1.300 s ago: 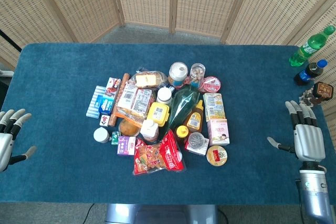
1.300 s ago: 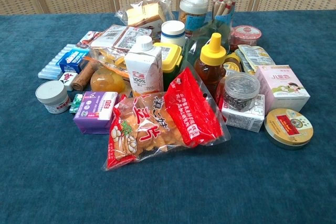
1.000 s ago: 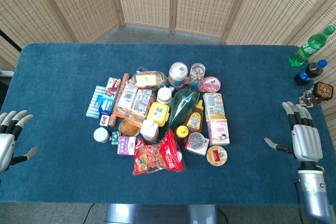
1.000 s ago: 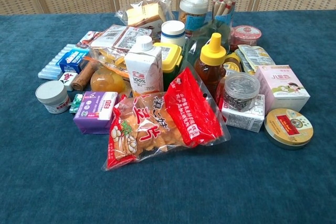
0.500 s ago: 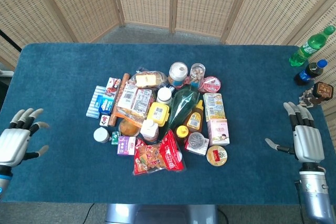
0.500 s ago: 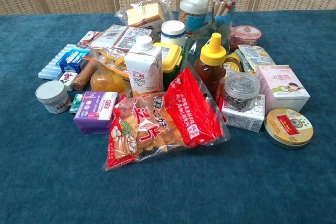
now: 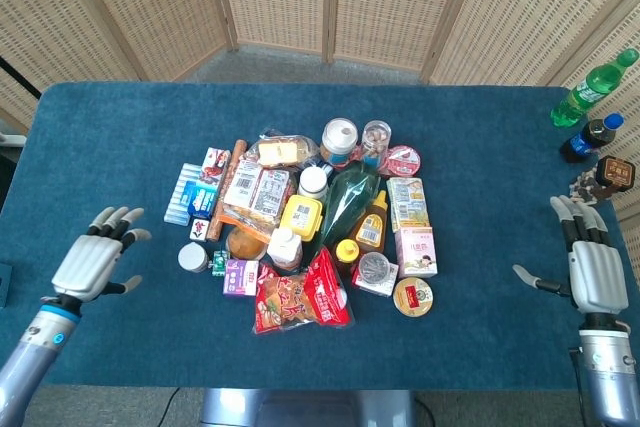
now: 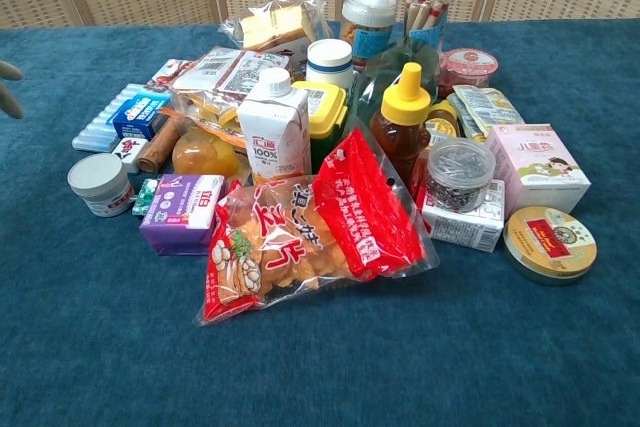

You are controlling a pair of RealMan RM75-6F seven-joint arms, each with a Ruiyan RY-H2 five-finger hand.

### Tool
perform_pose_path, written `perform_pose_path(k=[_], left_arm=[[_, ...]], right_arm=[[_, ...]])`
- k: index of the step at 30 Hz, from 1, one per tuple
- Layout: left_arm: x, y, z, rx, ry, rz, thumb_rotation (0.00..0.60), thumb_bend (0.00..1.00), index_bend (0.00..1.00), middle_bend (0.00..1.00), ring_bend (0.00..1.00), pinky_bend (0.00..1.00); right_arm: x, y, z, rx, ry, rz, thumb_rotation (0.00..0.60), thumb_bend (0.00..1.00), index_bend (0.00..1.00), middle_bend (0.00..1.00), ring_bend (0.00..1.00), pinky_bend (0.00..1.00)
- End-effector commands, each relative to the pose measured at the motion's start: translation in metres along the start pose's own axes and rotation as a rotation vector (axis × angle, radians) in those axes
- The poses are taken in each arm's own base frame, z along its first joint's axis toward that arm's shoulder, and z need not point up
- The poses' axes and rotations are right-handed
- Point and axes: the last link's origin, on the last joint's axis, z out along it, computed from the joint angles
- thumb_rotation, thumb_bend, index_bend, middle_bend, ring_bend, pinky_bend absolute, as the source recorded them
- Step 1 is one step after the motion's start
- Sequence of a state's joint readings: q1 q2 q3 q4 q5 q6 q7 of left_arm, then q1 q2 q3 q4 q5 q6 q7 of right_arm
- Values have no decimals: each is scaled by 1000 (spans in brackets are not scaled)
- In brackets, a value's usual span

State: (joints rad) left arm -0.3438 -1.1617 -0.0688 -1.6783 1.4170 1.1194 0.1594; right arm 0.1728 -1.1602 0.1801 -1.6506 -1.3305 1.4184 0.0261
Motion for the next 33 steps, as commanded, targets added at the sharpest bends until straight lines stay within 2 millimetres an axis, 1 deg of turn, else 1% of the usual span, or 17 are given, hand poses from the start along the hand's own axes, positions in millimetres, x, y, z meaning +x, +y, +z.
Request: perform_pose_path(k=[1,4,10,14,19,21,25,28,33], left_arm=[[-5,10,13,-27,-16,4,600,261,280,40,0,0],[-9,19,24,-47,-25,8,600,262,287,60,0,0],[-19,35,42,-82,-42,12,600,262,288,68,0,0],[-25,44,50,-102,-54,13,600,262,289,68,0,0],[-32,53,56,-121,-76,7,600,261,310,82,1,0],[-34,54,57,-124,-80,6,600,263,329,93,7,0],[-36,54,58,-119,-80,6,600,264,414,133,42,0],[-36,51,57,-114,-74,6,600,263,456,146,53,0],[-35,47,54,-104,-71,-1,600,262,467,151,53,0]], right_arm=[[1,1,-1,-3,3,-1,492,0,0,0,0,0],[3,3,-2,-10,8,-1,490,0,0,0,0,0],[7,10,-4,-29,14,-2,489,0,0,0,0,0],[9,13,-5,-41,21,-1,494,0,0,0,0,0],[11,16,-7,-47,28,2,494,0,0,0,0,0],[11,18,-9,-49,30,2,492,0,0,0,0,0],[13,20,-10,-53,41,2,492,0,0,0,0,0],[13,21,-11,-55,43,1,493,0,0,0,0,0],[12,20,-11,-55,40,4,496,0,0,0,0,0]])
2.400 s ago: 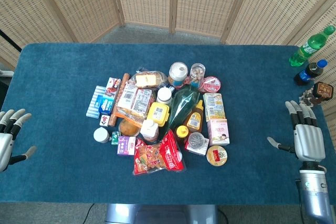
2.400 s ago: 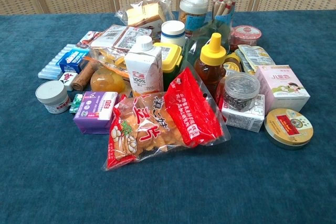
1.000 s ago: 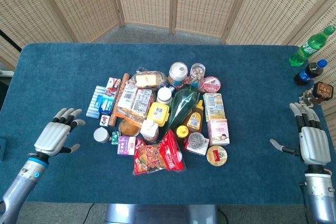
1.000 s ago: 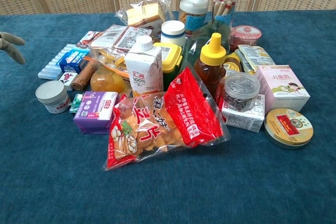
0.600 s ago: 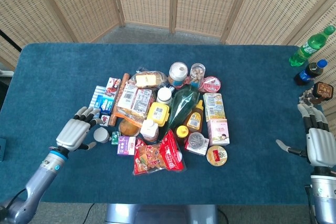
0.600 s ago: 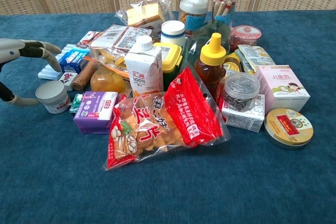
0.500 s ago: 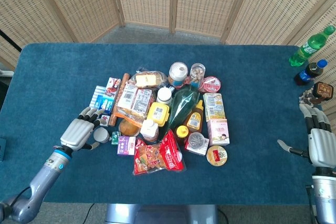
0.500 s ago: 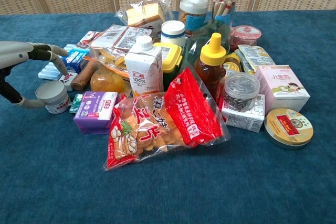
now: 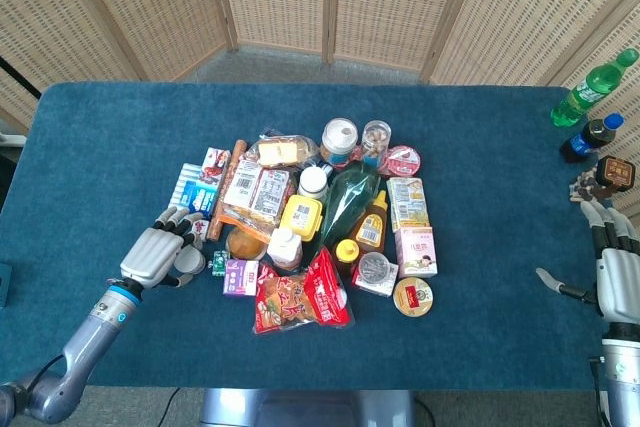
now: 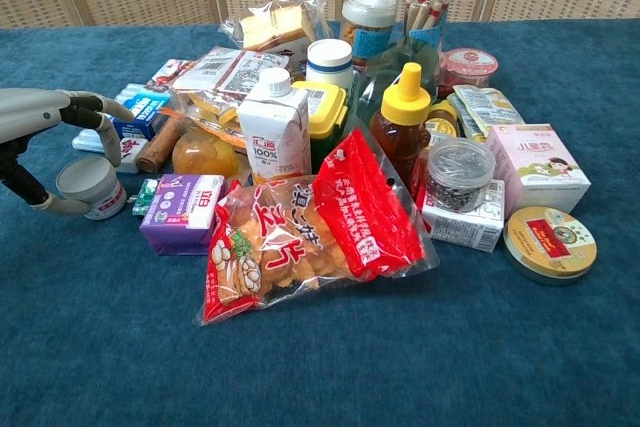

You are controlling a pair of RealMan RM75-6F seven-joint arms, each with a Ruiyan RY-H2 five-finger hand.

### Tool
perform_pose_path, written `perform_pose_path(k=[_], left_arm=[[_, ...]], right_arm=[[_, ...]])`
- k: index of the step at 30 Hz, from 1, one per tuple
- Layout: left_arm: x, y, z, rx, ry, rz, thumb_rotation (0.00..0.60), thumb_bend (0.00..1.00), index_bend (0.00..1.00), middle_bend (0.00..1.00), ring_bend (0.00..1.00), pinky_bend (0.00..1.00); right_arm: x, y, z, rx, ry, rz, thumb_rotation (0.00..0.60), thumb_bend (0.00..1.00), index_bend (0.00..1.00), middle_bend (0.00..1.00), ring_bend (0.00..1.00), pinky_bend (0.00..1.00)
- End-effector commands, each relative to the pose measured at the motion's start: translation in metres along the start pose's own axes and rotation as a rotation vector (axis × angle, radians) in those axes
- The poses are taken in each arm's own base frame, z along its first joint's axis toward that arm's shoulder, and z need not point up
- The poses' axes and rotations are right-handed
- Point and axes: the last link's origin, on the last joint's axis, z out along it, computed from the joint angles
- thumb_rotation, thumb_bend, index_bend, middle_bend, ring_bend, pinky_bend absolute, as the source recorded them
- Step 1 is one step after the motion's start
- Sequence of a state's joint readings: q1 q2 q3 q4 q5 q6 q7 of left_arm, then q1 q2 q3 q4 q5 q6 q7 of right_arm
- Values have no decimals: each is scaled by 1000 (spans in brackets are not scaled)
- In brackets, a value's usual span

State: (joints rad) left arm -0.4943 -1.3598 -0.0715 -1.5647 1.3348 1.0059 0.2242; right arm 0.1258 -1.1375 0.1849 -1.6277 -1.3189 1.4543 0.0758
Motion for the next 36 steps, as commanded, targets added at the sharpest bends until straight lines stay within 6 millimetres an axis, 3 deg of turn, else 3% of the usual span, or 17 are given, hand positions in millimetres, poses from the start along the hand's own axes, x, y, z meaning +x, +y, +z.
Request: perform_pose_path(k=[1,12,18,36], left_arm=[[0,-2,-1,5,-1,-6,600,261,467,152,54,0],[15,-6,-4,0,34,-80,600,262,516,177,78,0],[44,-12,-9,-3,92,-148,600,263,515,179,78,0],[158,-19,-41,-59,335,-273,600,261,519,193,78,0]], right_arm=[[0,-1,0,2,-1,1,494,0,0,0,0,0],[0,-1,1,1,1,1,492,0,0,0,0,0],[-3,-1,2,0,-6,4,490,0,0,0,0,0],[-11,-1,1,8,-21,21,493,0,0,0,0,0]])
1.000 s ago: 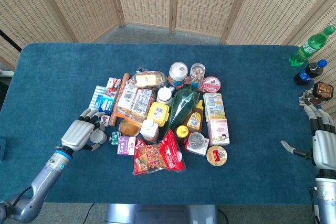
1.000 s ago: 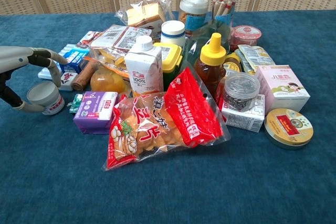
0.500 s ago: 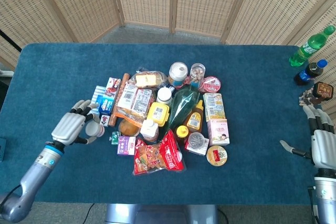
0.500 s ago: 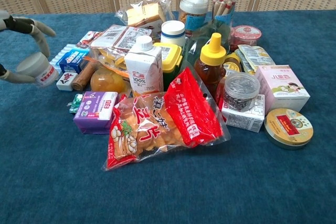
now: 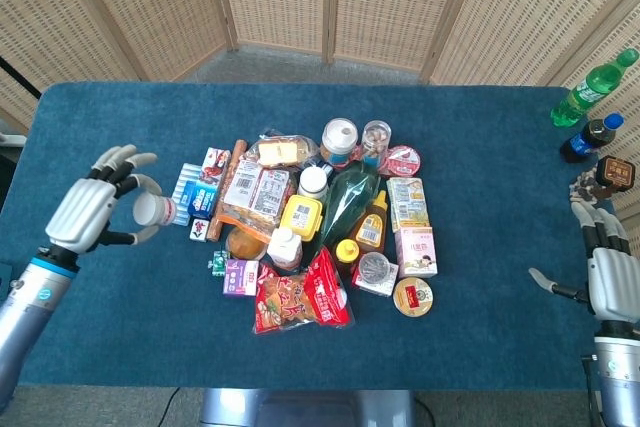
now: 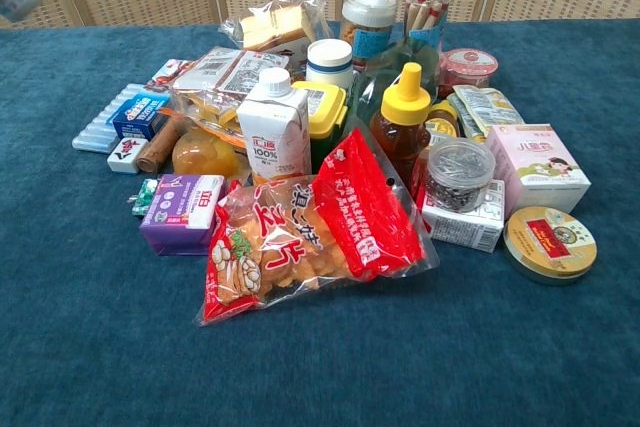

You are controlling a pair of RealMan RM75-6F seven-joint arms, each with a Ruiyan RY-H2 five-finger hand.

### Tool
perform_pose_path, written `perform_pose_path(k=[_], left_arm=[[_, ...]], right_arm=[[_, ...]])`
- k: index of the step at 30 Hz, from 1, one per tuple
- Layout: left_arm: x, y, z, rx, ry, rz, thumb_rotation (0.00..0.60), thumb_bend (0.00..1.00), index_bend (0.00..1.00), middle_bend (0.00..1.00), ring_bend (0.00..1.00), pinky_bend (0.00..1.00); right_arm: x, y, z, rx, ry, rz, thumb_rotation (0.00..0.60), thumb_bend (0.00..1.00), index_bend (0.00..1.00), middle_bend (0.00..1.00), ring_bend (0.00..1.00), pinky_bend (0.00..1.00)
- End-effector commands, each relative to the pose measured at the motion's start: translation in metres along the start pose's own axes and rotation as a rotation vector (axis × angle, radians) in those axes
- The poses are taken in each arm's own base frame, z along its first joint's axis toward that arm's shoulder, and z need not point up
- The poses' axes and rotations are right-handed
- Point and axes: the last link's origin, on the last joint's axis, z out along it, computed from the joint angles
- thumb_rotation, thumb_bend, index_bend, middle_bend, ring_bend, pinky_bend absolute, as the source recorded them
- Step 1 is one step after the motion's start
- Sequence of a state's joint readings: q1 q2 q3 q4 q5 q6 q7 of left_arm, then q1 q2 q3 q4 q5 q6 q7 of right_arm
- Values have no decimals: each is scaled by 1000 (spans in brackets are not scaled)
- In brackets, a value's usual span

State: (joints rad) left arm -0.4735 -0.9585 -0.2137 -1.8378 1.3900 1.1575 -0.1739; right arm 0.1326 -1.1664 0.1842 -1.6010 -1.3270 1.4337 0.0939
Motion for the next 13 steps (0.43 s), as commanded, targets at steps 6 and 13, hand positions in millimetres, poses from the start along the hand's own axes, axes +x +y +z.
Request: perform_pose_path(k=[6,13], left_arm=[[36,15,0,-47,84,-46,600,261,519,199,78,0],[45,18,0,-64,101,-87,600,262,519,205,77,0]], right_arm=[[1,2,-2,-6,8,3,494,0,0,0,0,0],[2,4,-3,-12,8,0,494,0,0,0,0,0]])
